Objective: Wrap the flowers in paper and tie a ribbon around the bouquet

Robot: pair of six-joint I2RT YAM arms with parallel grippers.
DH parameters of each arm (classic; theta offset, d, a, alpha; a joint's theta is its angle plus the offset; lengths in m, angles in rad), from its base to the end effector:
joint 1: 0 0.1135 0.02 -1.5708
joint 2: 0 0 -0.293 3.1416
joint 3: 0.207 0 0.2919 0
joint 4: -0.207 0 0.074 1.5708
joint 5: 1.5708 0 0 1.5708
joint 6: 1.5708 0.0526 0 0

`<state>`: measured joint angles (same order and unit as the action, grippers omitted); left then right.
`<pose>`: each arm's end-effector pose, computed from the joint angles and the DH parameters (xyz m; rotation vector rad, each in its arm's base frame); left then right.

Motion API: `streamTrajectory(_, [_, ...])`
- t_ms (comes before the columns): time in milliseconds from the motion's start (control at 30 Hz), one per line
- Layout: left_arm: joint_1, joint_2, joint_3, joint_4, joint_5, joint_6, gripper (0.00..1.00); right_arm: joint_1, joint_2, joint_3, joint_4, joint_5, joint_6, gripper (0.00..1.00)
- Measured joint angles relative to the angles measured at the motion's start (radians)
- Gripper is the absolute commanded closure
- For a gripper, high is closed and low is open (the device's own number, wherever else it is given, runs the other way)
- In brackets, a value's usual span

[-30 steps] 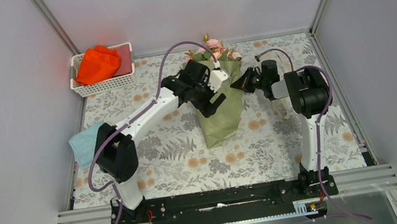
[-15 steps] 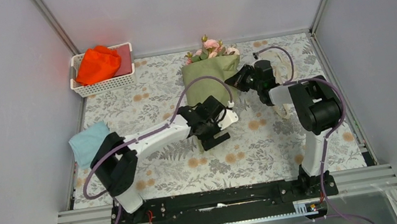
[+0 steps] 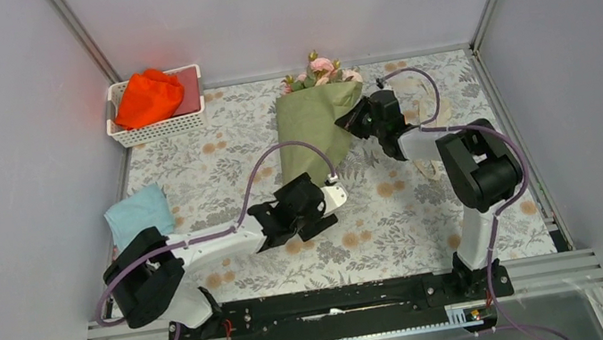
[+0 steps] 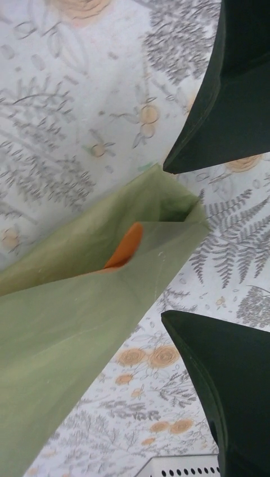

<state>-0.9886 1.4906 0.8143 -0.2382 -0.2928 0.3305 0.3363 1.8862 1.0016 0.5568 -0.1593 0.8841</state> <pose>0.1956 -0.2696 0.1750 1.3927 1.9952 0.0717 0.4291 0.1589 0.1685 0.4340 1.9702 0.9583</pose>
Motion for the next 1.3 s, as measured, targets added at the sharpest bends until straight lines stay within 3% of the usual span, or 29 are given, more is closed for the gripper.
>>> streamTrajectory(300, [-0.023, 0.058, -0.067, 0.318, -0.066, 0.007, 0.01, 0.043, -0.045, 0.015, -0.056, 0.097, 0.000, 1.00])
streamTrajectory(433, [-0.039, 0.083, -0.082, 0.367, -0.080, 0.000, 0.02, 0.054, -0.047, 0.016, -0.061, 0.124, 0.000, 1.00])
streamTrajectory(667, [-0.044, 0.177, -0.087, 0.484, -0.233, 0.010, 0.04, 0.061, -0.053, 0.029, -0.086, 0.146, -0.003, 1.00])
streamTrajectory(800, [-0.043, 0.198, -0.106, 0.523, -0.282, 0.026, 0.24, 0.061, -0.064, 0.029, -0.097, 0.149, -0.008, 1.00])
streamTrajectory(1000, [-0.043, 0.201, -0.135, 0.590, -0.344, 0.056, 0.78, 0.061, -0.068, 0.030, -0.097, 0.150, -0.018, 1.00])
streamTrajectory(1100, [-0.037, 0.199, -0.145, 0.608, -0.367, 0.069, 1.00, 0.061, -0.068, 0.029, -0.097, 0.149, -0.025, 1.00])
streamTrajectory(1200, [-0.022, 0.184, -0.146, 0.609, -0.375, 0.076, 1.00, 0.061, -0.069, 0.029, -0.095, 0.150, -0.038, 0.94])
streamTrajectory(1300, [0.010, 0.145, -0.146, 0.600, -0.372, 0.076, 1.00, 0.059, -0.071, 0.029, -0.092, 0.149, -0.057, 0.63])
